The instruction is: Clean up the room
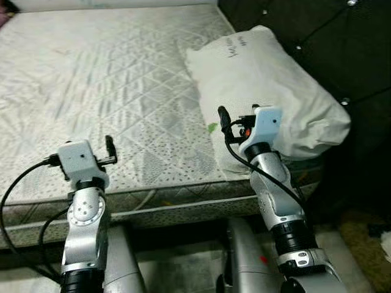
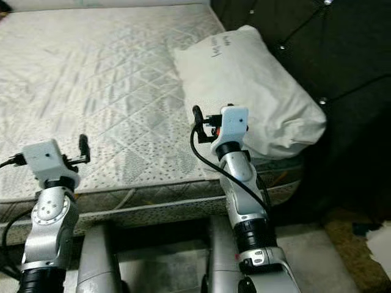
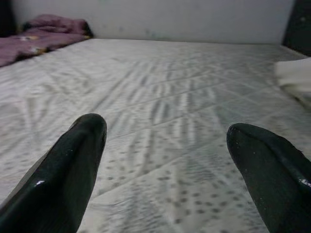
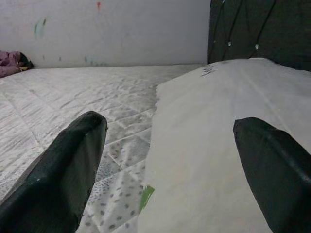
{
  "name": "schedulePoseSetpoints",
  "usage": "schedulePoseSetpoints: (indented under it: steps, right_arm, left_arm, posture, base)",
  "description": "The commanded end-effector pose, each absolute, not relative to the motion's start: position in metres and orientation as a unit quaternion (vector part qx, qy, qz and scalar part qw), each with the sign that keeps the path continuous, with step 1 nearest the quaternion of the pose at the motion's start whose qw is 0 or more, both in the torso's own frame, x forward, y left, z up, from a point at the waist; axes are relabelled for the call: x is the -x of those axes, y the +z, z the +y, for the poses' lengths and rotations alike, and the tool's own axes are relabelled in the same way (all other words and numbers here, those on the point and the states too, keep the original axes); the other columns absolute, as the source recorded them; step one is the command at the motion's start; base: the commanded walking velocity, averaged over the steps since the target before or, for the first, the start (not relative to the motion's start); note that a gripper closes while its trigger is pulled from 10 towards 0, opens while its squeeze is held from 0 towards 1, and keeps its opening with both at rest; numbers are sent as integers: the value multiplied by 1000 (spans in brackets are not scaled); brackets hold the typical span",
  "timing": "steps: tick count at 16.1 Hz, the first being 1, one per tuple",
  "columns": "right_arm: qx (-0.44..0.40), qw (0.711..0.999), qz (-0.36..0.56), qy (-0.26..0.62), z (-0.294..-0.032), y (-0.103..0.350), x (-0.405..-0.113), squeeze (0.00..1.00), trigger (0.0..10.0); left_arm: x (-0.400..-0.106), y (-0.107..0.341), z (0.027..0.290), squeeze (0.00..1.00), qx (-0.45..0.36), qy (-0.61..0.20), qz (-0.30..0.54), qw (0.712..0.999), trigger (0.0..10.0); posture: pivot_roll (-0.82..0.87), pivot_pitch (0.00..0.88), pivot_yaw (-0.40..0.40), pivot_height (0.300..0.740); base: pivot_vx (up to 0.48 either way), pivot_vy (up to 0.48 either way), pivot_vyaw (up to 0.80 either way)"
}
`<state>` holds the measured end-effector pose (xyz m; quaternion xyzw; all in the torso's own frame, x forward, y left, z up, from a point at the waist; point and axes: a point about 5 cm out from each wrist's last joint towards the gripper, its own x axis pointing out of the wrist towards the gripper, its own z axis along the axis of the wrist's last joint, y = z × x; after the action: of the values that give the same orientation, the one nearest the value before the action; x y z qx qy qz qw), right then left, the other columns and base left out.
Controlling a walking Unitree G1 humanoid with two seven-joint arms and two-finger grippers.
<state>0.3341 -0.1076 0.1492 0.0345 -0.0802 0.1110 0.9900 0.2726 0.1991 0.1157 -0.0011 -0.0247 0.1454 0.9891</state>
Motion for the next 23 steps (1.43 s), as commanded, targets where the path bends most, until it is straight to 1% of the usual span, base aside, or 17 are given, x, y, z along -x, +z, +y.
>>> schedulePoseSetpoints:
  steps: [1, 3, 10, 13, 20, 23]
  right_arm:
    - [-36, 989, -86, 117, -104, 154, -337, 0, 10000]
    - [-35, 988, -89, 120, -103, 156, -339, 0, 10000]
    - [-23, 988, -91, 121, -105, 157, -342, 0, 10000]
    - [-13, 989, -88, 121, -105, 154, -341, 0, 10000]
    - [-10, 989, -90, 114, -107, 155, -343, 0, 10000]
    - [-8, 990, -88, 108, -110, 153, -343, 0, 10000]
  left_arm:
    - [-273, 115, 200, 0, 1, 146, -23, 989, 10000]
    - [-273, 115, 201, 0, 4, 148, -23, 989, 10000]
    - [-276, 114, 199, 0, 4, 149, -19, 989, 10000]
    - [-277, 114, 200, 0, 2, 148, -18, 989, 10000]
    - [-278, 115, 201, 0, -3, 148, -17, 989, 10000]
    - [-279, 114, 199, 0, -22, 147, -10, 989, 10000]
  posture:
    - [-63, 0, -39, 511]
    - [-62, 0, -44, 515]
    - [-68, 0, -44, 596]
    - [-64, 0, -43, 605]
    - [-63, 0, -38, 694]
    - [-63, 0, -37, 729]
  base:
    - [0, 0, -494]
    - [0, 0, -463]
    - [0, 0, 0]
    - [0, 0, 0]
    - [0, 0, 0]
    - [0, 0, 0]
